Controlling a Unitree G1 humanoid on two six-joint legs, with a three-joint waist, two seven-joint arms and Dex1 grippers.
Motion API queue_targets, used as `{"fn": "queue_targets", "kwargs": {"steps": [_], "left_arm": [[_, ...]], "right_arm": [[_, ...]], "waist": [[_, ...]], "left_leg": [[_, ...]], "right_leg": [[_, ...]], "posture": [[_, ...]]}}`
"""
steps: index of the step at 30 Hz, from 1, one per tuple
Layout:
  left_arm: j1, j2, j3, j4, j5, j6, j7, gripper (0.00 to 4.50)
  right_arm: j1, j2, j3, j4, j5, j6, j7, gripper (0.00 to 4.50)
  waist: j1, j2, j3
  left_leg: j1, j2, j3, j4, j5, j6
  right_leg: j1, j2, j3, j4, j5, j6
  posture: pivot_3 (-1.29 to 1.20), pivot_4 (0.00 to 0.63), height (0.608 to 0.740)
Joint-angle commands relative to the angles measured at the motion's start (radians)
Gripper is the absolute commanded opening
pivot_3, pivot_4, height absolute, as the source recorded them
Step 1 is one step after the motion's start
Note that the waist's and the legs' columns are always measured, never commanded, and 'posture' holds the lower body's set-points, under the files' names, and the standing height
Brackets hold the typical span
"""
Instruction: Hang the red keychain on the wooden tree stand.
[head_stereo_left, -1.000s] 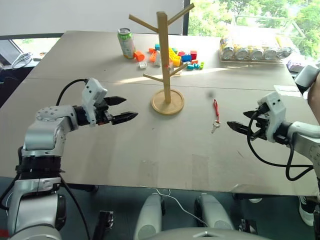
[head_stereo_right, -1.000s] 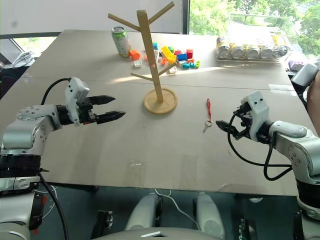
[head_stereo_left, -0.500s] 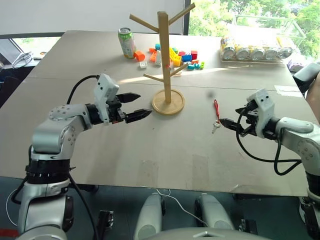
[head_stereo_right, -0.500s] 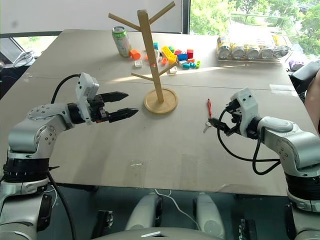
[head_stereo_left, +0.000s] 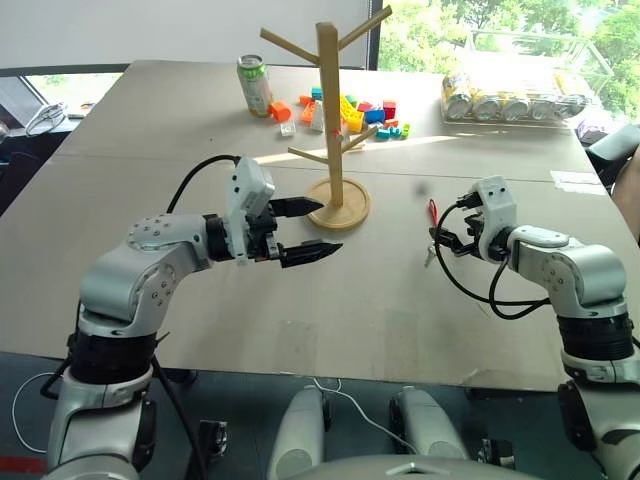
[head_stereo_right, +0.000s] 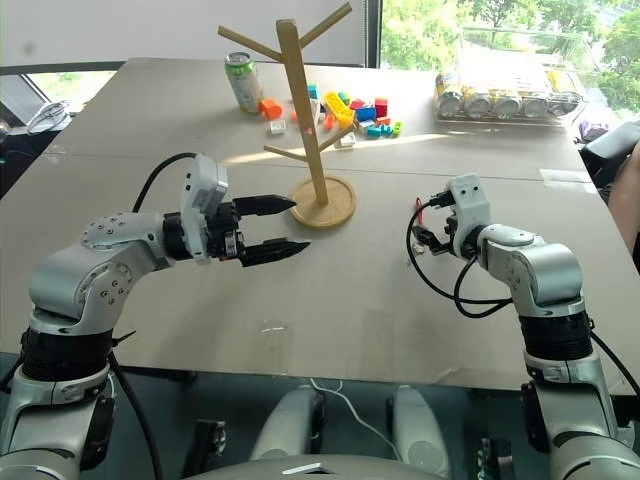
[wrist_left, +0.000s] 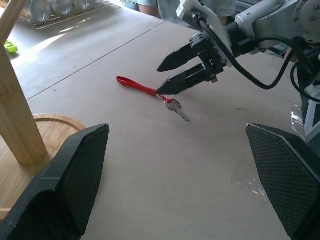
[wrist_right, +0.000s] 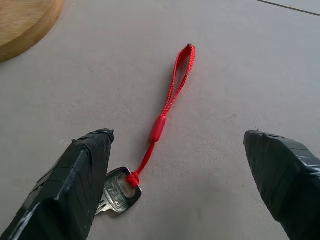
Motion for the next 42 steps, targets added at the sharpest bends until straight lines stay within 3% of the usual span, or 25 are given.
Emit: {"fn": "queue_targets", "kwargs": {"steps": [1,10,13,14,15,16,20,21,31,36,42], "left_arm": [[0.001,-0.003,0.009,-0.033,-0.014,-0.009,0.018,4.50],[0.002,-0.017,0.004,-0.048,-0.021,-0.008,0.041,4.50],[0.000,-0.017,0.006,-0.049,-0.022,-0.008,0.043,4.50],[0.000,-0.017,0.007,-0.050,-0.022,-0.008,0.044,4.50],[0.001,-0.017,0.007,-0.051,-0.022,-0.008,0.045,4.50],[0.001,-0.018,0.008,-0.052,-0.022,-0.008,0.047,4.50],[-0.001,-0.020,0.007,-0.052,-0.024,-0.008,0.052,4.50],[-0.002,-0.020,0.007,-0.054,-0.025,-0.007,0.054,4.50],[0.000,-0.014,0.020,-0.067,-0.045,0.003,0.065,4.50],[0.066,-0.030,0.121,-0.120,-0.154,0.046,0.116,4.50],[0.176,-0.114,0.237,-0.250,-0.204,0.014,0.299,4.50]], "right_arm": [[-0.037,0.029,-0.040,-0.002,0.010,0.021,-0.007,4.45],[-0.067,0.069,-0.023,0.054,-0.023,0.019,-0.012,4.45],[-0.066,0.067,-0.021,0.070,-0.036,0.014,-0.013,3.60],[-0.062,0.068,-0.023,0.070,-0.038,0.016,-0.012,2.97],[-0.058,0.070,-0.022,0.069,-0.041,0.015,-0.011,2.66],[-0.055,0.073,-0.021,0.069,-0.044,0.012,-0.010,1.98],[-0.052,0.090,-0.016,0.080,-0.053,-0.002,-0.008,0.22],[-0.052,0.096,-0.012,0.085,-0.057,-0.010,-0.009,0.06],[-0.027,0.092,0.016,0.047,-0.088,-0.104,0.036,0.06],[0.082,0.059,-0.031,-0.169,-0.050,-0.215,0.098,0.06],[0.228,0.045,-0.009,-0.398,-0.020,-0.352,0.166,0.06]], "waist": [[-0.001,0.000,0.000],[0.001,0.000,0.000],[0.001,0.000,0.000],[0.001,0.000,0.000],[0.001,0.000,0.000],[0.000,0.000,0.000],[-0.001,0.000,0.000],[-0.001,0.000,0.000],[-0.002,0.000,0.000],[0.000,0.000,0.000],[0.002,0.000,0.000]], "left_leg": [[0.000,0.000,0.000,0.000,0.000,0.000],[0.000,0.000,0.000,0.000,0.000,0.000],[0.000,0.000,0.000,0.000,0.000,0.000],[0.000,0.000,0.000,0.000,0.000,0.000],[0.000,0.000,0.000,0.000,0.000,0.000],[0.000,0.000,0.000,0.000,0.000,0.000],[0.000,0.000,0.000,0.000,0.000,0.000],[0.000,0.000,0.000,0.000,0.000,0.000],[0.001,0.000,0.000,0.000,0.000,0.000],[-0.001,0.000,0.000,-0.002,0.000,0.000],[0.000,0.000,0.000,-0.002,0.000,0.000]], "right_leg": [[0.000,0.000,0.000,0.000,0.000,0.000],[0.000,0.000,0.000,0.000,0.000,0.000],[0.000,0.000,0.000,0.000,0.000,0.000],[0.000,0.000,0.000,0.000,0.000,0.000],[0.000,0.000,0.000,0.000,0.000,0.000],[0.000,0.000,0.000,0.000,0.000,0.000],[0.000,0.000,0.000,0.000,0.000,0.000],[0.000,0.000,0.000,0.000,0.000,0.000],[0.000,0.000,0.000,0.000,0.000,0.000],[0.000,0.000,0.000,-0.002,0.000,0.000],[0.000,0.000,0.000,-0.003,0.000,0.000]], "posture": [[0.00,0.150,0.740],[0.00,0.150,0.740],[0.00,0.150,0.740],[0.00,0.150,0.740],[0.00,0.150,0.740],[0.00,0.150,0.740],[0.00,0.150,0.740],[0.00,0.150,0.740],[0.00,0.150,0.740],[0.00,0.150,0.740],[0.00,0.150,0.740]]}}
